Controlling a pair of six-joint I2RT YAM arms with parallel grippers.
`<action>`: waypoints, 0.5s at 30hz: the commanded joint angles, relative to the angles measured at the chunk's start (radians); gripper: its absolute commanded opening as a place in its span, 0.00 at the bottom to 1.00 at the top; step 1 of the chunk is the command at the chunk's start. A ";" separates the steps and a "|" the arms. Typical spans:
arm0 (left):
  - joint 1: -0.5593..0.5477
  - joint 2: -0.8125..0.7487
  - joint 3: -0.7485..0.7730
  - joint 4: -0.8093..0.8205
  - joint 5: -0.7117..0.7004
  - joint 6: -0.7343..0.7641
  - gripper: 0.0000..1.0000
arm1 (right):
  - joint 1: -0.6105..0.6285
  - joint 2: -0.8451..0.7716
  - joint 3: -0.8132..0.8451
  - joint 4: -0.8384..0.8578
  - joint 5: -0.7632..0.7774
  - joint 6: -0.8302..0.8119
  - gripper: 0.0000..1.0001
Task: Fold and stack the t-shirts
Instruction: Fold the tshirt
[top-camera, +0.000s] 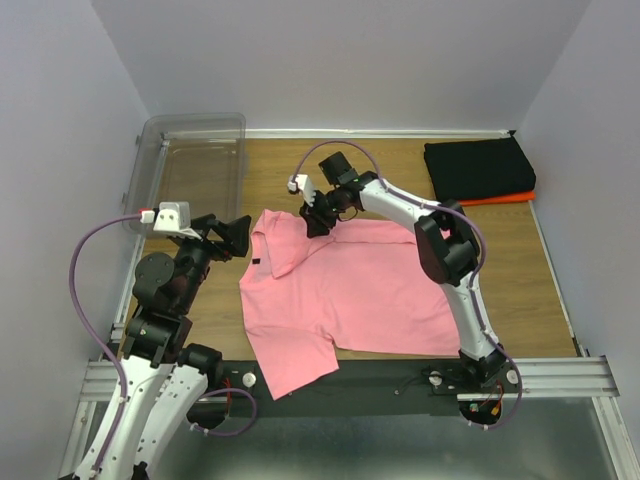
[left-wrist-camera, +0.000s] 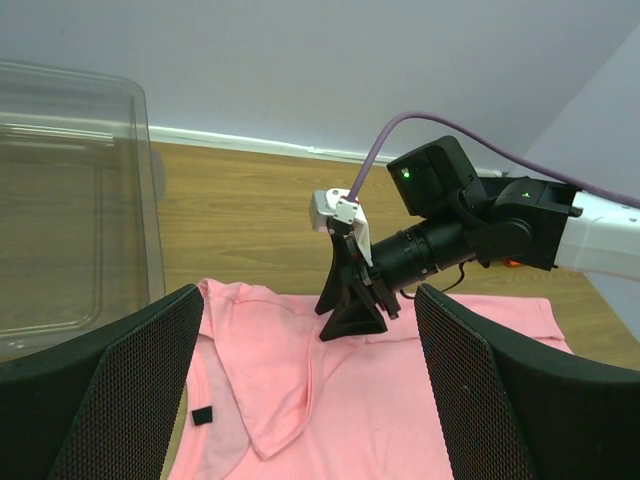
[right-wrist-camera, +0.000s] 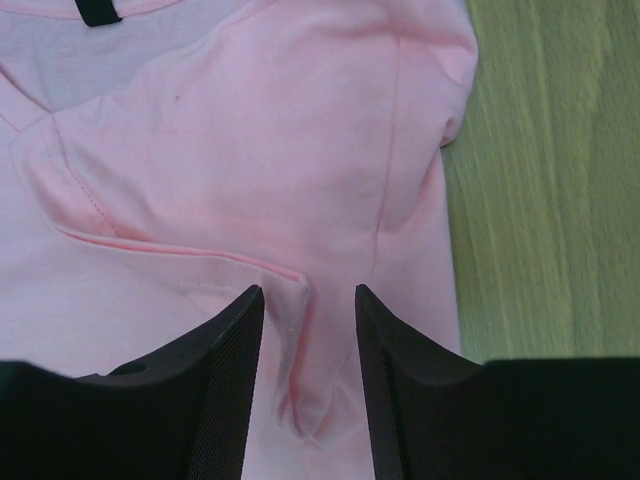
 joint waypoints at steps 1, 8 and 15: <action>0.003 0.010 -0.010 0.003 -0.024 0.012 0.94 | 0.011 0.021 -0.001 0.005 -0.001 0.019 0.46; 0.003 0.014 -0.012 0.006 -0.019 0.010 0.94 | 0.014 -0.018 -0.040 0.004 -0.042 0.011 0.11; 0.004 0.013 -0.012 0.006 -0.021 0.010 0.94 | 0.014 -0.141 -0.147 -0.007 -0.111 -0.026 0.01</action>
